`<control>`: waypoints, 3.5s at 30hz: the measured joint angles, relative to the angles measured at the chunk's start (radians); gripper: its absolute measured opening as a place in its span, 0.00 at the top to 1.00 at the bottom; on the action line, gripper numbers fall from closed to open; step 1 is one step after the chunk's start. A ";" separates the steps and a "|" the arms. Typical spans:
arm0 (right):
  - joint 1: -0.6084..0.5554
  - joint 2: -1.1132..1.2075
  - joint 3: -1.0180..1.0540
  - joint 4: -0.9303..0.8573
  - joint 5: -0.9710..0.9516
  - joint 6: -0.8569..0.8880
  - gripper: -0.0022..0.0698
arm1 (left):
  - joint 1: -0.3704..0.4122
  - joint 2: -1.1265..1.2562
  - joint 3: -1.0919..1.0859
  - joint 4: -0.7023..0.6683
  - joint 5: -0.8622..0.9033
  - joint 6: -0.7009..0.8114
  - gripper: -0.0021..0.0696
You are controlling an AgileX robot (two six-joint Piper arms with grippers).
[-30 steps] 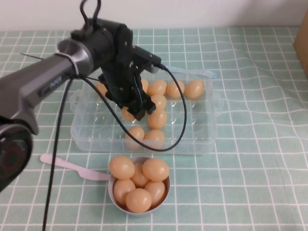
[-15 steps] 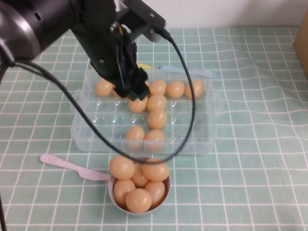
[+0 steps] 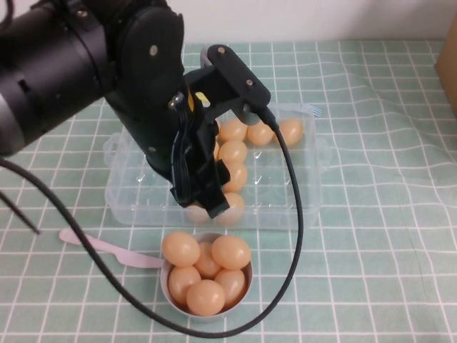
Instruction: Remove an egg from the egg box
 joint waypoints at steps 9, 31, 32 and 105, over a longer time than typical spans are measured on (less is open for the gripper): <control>0.000 -0.001 0.000 0.000 0.000 0.000 0.99 | 0.000 -0.036 0.126 -0.027 -0.001 0.000 0.48; 0.000 -0.004 0.000 0.000 0.000 0.000 0.99 | -0.049 0.116 0.159 -0.017 -0.016 0.106 0.48; 0.000 -0.006 0.000 0.000 0.000 0.000 0.99 | -0.049 0.116 0.159 -0.015 -0.016 0.106 0.48; 0.000 -0.006 0.000 0.000 0.000 0.000 0.99 | -0.068 -0.484 0.516 -0.012 -0.389 -0.040 0.96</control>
